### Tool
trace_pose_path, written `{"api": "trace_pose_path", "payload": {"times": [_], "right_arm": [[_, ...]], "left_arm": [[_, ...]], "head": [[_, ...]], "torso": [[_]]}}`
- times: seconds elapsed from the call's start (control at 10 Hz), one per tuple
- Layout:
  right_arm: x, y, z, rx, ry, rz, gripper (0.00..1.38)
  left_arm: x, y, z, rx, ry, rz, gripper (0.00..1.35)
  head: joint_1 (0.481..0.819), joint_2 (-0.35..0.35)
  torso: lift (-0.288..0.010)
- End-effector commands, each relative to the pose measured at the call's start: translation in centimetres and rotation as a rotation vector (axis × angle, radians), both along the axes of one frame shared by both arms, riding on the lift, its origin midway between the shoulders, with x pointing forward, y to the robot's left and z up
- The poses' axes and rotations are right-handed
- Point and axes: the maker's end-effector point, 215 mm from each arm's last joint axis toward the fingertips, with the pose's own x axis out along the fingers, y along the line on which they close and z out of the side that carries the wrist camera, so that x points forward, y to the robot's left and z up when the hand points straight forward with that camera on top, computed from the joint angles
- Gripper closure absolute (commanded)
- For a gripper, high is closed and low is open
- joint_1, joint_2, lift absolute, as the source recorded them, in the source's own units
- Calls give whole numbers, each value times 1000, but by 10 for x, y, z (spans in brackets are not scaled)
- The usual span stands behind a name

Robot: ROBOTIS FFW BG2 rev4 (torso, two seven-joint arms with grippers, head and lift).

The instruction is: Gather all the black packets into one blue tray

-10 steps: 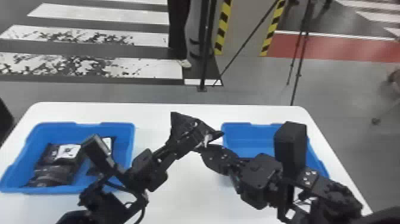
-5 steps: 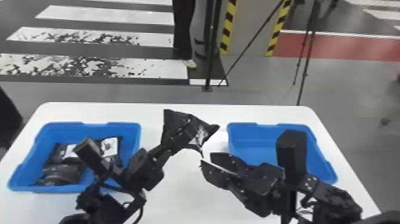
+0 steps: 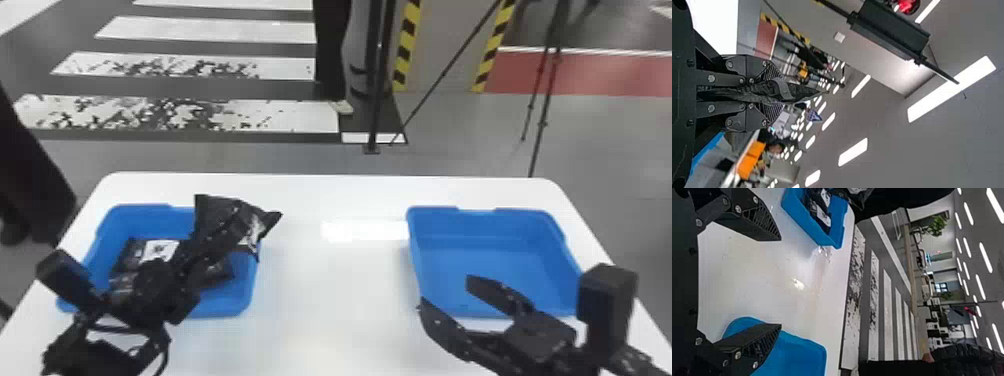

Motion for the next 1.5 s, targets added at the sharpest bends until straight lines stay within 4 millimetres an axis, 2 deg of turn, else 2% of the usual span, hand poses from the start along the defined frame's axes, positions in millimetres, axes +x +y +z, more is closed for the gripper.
{"api": "trace_pose_path", "payload": {"times": [0.0, 0.1, 0.2, 0.3, 0.4, 0.5, 0.6, 0.7, 0.8, 0.9, 1.0, 1.1, 1.2, 1.3, 1.4], "right_arm": [[-4, -40, 16, 48, -112, -130, 156], [-17, -62, 25, 42, -131, -229, 173], [-28, -73, 14, 65, -97, -276, 176], [-34, -72, 6, 73, -73, -274, 176], [-35, -71, 4, 74, -65, -269, 176], [-35, -70, 3, 80, -63, -270, 176], [-34, -73, 8, 83, -79, -276, 176], [-37, -85, 10, 84, -108, -300, 176], [-43, -96, 9, 100, -131, -327, 176], [-52, -116, 15, 69, -178, -354, 176], [-62, -141, 26, 28, -277, -393, 176], [-77, -166, 28, 39, -344, -451, 176], [-91, -180, 28, 3, -371, -482, 176], [-101, -188, 30, -21, -386, -508, 167], [-111, -193, 27, -33, -387, -524, 153]], "left_arm": [[3, 49, -9, 106, -3, 90, 1208], [6, 75, -15, 190, -3, 135, 1208], [10, 99, -25, 290, 15, 171, 1208], [20, 122, -30, 415, 22, 202, 1208], [33, 133, -26, 526, 0, 218, 1001], [40, 134, -32, 578, 19, 210, 354], [35, 128, -22, 591, -42, 211, -1], [12, 126, -29, 528, -45, 220, 133], [-19, 135, -32, 485, -38, 267, 265], [-65, 140, -19, 501, -22, 327, 351], [-98, 138, -7, 496, -3, 361, 381], [-117, 149, -13, 502, 30, 389, 394], [-140, 162, 0, 524, 20, 428, 400], [-160, 165, 18, 557, 21, 468, 401], [-177, 170, 28, 568, 33, 511, 401]], "head": [[695, -19], [695, -2], [695, -4], [695, 10], [695, 27], [695, 57], [695, 73], [695, 72], [695, 66], [695, 54], [695, 48], [695, 22], [695, -1], [695, -31], [695, -47]], "torso": [[-110], [-110], [-110], [-110], [-110], [-110], [-110], [-110], [-110], [-110], [-110], [-110], [-110], [-110], [-110]]}}
